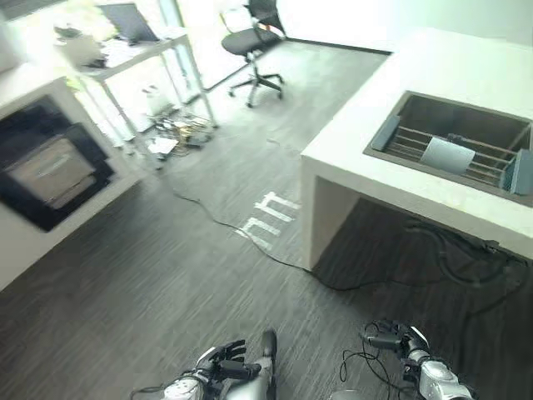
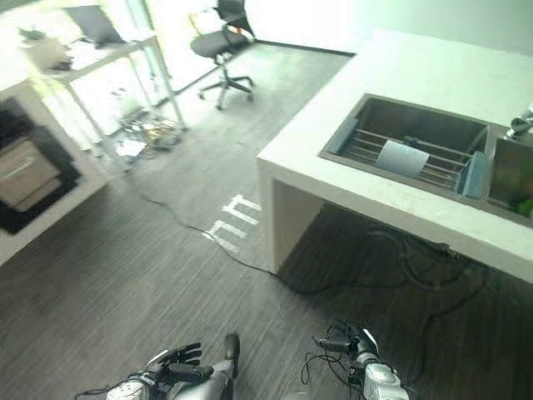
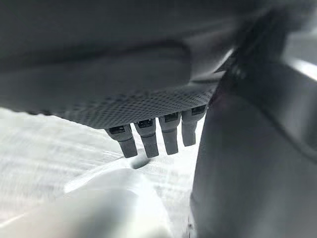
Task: Place the dishes in the dishwasher.
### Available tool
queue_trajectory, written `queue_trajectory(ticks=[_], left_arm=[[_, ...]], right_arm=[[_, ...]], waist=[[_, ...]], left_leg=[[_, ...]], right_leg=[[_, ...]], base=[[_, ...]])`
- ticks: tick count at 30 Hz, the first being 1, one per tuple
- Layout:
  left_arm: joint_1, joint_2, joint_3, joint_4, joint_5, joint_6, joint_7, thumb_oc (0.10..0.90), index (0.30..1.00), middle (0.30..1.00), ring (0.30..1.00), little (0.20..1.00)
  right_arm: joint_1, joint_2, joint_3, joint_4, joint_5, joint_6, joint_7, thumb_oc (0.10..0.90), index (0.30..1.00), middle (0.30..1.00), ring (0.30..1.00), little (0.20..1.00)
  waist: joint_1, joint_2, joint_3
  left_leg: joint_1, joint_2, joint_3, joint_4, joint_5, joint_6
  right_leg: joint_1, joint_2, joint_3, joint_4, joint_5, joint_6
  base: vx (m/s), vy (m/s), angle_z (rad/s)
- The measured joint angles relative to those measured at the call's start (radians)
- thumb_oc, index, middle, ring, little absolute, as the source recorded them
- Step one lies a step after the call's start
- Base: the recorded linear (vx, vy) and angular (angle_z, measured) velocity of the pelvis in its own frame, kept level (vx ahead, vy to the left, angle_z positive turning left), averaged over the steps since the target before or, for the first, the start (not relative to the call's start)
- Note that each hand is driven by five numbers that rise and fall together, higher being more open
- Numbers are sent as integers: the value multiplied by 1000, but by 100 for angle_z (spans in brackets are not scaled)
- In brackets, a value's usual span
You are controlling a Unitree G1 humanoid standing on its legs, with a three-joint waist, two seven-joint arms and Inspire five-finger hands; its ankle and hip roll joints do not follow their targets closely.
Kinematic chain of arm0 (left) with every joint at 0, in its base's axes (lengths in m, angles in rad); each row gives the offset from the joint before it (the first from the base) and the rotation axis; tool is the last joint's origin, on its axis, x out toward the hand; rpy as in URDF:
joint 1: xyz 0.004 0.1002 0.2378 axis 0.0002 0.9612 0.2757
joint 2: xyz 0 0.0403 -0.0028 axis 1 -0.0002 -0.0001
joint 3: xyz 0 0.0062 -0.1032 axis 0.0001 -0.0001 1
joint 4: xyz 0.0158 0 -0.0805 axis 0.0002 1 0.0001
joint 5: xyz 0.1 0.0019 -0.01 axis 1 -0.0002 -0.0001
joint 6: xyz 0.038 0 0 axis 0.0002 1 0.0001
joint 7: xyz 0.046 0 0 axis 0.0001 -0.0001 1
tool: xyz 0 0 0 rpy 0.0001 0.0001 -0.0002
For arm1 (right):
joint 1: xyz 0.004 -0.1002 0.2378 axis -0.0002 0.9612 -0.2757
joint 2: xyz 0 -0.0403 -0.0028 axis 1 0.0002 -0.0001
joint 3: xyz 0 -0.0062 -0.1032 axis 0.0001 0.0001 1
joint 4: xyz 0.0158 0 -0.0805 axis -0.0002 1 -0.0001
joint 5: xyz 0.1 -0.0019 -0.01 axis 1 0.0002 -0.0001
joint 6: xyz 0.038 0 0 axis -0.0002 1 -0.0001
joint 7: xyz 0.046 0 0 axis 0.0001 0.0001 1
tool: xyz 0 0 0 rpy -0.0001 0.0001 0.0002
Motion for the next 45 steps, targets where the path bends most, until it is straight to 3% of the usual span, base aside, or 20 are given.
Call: queue_trajectory(ticks=[3, 6, 8, 10, 12, 14, 16, 19, 20, 21, 22, 25, 29, 31, 33, 35, 36, 37, 41, 45], left_arm=[[-11, 27, 7, 22, 20, 2, 9, 800, 900, 900, 900, 900], [-31, 48, -22, 48, 39, 7, 27, 800, 900, 900, 900, 900], [-49, 57, -24, 73, 40, 24, 23, 800, 900, 900, 900, 900], [-35, 42, -29, 85, 36, 30, 23, 800, 900, 900, 900, 900], [-48, 37, -41, 78, 38, 29, 21, 800, 900, 900, 900, 900], [10, 48, -27, 72, 36, 43, 30, 800, 900, 900, 900, 900], [-1, 99, 0, 72, -5, 42, 26, 800, 900, 900, 900, 900], [-63, 106, -23, 76, 9, 57, 43, 800, 900, 900, 900, 900], [-59, 102, -22, 81, 7, 56, 49, 800, 900, 900, 900, 900], [-48, 98, -22, 83, 3, 61, 40, 800, 900, 900, 900, 900], [-26, 82, 13, 79, -6, 60, 54, 800, 900, 900, 900, 900], [28, 91, 50, 28, -50, 60, 83, 800, 900, 900, 900, 900], [86, 65, 106, 5, -83, 58, 114, 800, 900, 900, 900, 900], [71, 55, 91, -28, -110, 41, 113, 800, 900, 900, 900, 900], [70, 40, 77, -39, -109, 45, 111, 800, 900, 900, 900, 900], [72, 18, 56, -32, -109, 49, 112, 800, 900, 900, 900, 900], [78, -11, 67, -31, -110, 42, 108, 800, 900, 900, 900, 900], [54, -26, 73, -5, -121, 45, 106, 800, 900, 900, 900, 900], [35, -48, 108, 7, -124, 39, 77, 800, 900, 900, 900, 900], [21, -21, 142, 43, -118, 45, 76, 800, 900, 900, 900, 900]], right_arm=[[44, 22, 2, 1, 1, 9, 0, 800, 900, 900, 900, 900], [55, 51, -2, -10, 0, 12, 5, 800, 900, 900, 900, 900], [81, 100, -3, 9, -1, 3, 7, 800, 900, 900, 900, 900], [91, 103, 0, 25, -2, -5, 8, 800, 900, 900, 900, 900], [105, 105, -23, 37, -2, -12, 0, 800, 900, 900, 900, 900], [37, 142, -21, 87, -39, -22, -5, 800, 900, 900, 900, 900], [11, 168, -27, 43, -40, -51, -1, 800, 900, 900, 900, 900], [17, 158, -77, 49, -40, -52, -3, 800, 900, 900, 900, 900], [38, 171, -97, 44, -40, -47, -5, 800, 900, 900, 900, 900], [62, 172, -124, 27, -41, -59, -5, 800, 900, 900, 900, 900], [69, 168, -126, 17, -42, -68, -8, 800, 900, 900, 900, 900], [53, 162, -96, 19, -81, -25, 5, 800, 900, 900, 900, 900], [51, 109, -49, 10, -114, -17, 25, 800, 900, 900, 900, 900], [15, 76, -56, 49, -114, -29, 24, 800, 900, 900, 900, 900], [-8, 48, -56, 39, -115, -38, 28, 800, 900, 900, 900, 900], [-3, 31, -56, 44, -114, -52, 30, 800, 900, 900, 900, 900], [-9, 4, -49, 33, -115, -55, 36, 800, 900, 900, 900, 900], [-9, -2, -48, 58, -116, -49, 26, 800, 900, 900, 900, 900], [5, 36, -18, 137, -155, -16, 26, 800, 900, 900, 900, 900], [11, 90, 8, 116, -157, -38, 25, 800, 900, 900, 900, 900]], waist=[[-21, -31, 3], [-93, -7, 0], [-117, -38, -9], [-104, -9, -14], [-120, -6, -24], [-108, -8, -26], [-58, -41, -39], [-64, -100, -34], [-53, -156, -14], [-71, -100, -11], [-78, -106, 4], [-44, -128, 11], [-28, -116, 10], [-2, -139, 18], [-5, -125, 11], [-23, -44, 9], [-20, 0, 3], [-15, 23, 8], [21, 23, 15], [16, -43, 6]], left_leg=[[61, -34, 126, 70, 182, 115], [116, -65, 151, 1, 168, 133], [111, -97, 220, 86, 64, 167], [87, -73, 208, 281, -58, 213], [160, -119, 224, 147, -16, 229], [163, -52, 324, 145, -50, 148], [60, -3, 309, 386, -170, 218], [61, -71, 338, 372, -174, 165], [74, -73, 376, 405, -238, -119], [36, 32, 388, 486, -266, 65], [38, 43, 372, 504, -269, 112], [106, 83, 378, 418, -226, 71], [195, 206, 346, 283, -3, -3], [71, 136, 275, 432, -62, 20], [83, -2, 299, 258, -76, 37], [79, -48, 256, 164, -51, 61], [30, -21, 203, 205, -35, 35], [-19, -16, 167, 234, -40, 14], [-91, -65, 185, 189, -23, 48], [-21, -98, 385, 180, -8, 282]], right_leg=[[-18, -60, -44, 132, -82, 71], [-106, 14, -157, 135, -83, 29], [-118, 5, -183, 28, 29, -31], [-144, -6, -161, 130, 6, 27], [-174, -5, -171, 106, -6, 24], [-226, -1, -332, 80, 109, 10], [-339, -119, -367, 151, 116, 121], [-426, -359, -270, 64, 194, 207], [-457, -420, -195, 52, 233, 192], [-462, -394, -180, 48, 251, 231], [-469, -380, -180, 83, 246, 225], [-451, -303, -321, 171, 204, 167], [-332, -97, -414, 165, 114, -70], [-320, -78, -390, 131, 123, -78], [-249, -31, -381, 23, 153, -62], [-231, 7, -396, 73, 76, 101], [-282, 5, -370, 204, 32, -28], [-267, 8, -349, 181, 27, -71], [-194, 89, -329, 87, 37, -101], [-40, 181, -374, -31, 46, -83]], base=[[249, 201, -151], [236, 134, -75], [186, 96, -51], [133, 36, -79], [199, -132, -30], [100, -321, -120], [55, -439, -165], [227, -733, -29], [227, -660, 6], [228, -662, 10], [230, -661, 23], [232, -691, -19], [205, -533, 27], [176, -61, -24], [202, -30, -60], [215, 3, -42], [247, 30, -47], [251, 41, -35], [281, 79, -35], [266, 123, -41]])
